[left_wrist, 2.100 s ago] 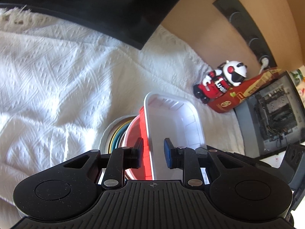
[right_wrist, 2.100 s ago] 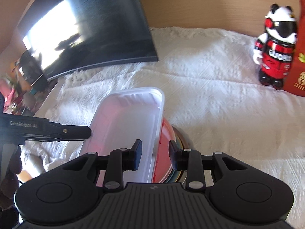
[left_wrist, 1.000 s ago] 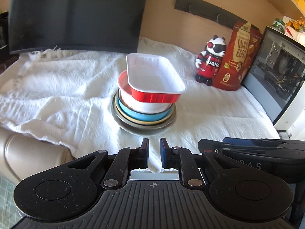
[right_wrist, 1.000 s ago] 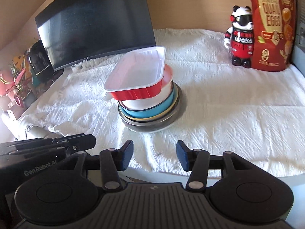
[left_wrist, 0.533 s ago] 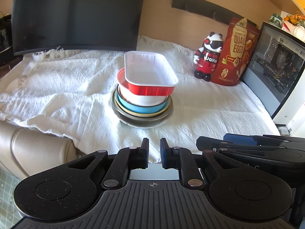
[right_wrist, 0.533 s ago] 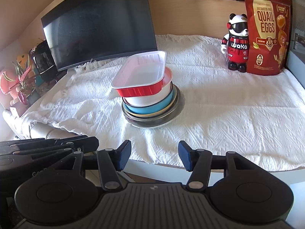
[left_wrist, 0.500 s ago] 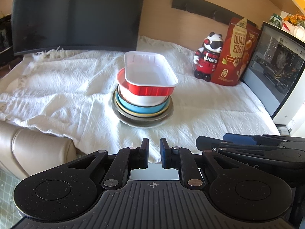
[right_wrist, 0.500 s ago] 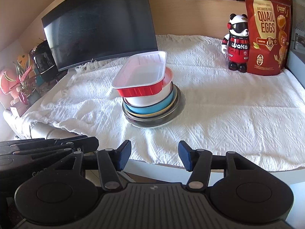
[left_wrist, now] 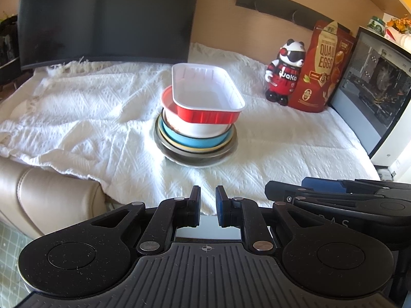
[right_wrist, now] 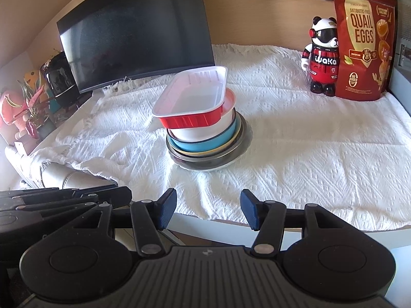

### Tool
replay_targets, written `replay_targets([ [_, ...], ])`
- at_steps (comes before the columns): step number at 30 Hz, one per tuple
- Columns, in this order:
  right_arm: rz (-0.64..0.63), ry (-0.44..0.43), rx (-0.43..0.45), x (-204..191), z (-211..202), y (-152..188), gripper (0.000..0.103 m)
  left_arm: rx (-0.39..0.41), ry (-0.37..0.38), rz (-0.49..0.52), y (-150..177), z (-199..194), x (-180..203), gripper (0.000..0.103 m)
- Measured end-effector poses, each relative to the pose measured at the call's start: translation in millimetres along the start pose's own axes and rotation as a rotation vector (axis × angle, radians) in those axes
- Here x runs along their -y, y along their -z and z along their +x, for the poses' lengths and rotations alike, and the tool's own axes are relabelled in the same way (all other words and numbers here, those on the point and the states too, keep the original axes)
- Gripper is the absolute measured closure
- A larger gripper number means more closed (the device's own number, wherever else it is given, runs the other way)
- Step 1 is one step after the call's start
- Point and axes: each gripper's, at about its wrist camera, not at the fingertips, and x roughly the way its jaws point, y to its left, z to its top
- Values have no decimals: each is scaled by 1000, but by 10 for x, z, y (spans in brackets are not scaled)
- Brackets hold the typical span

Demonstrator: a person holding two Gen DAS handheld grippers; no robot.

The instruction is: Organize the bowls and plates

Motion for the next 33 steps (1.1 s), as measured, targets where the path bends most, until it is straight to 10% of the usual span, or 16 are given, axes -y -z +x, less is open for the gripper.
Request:
replay_targets([
  [33,11,6,-10,29,5,8,47,-10,4,3,4,44,24,87],
])
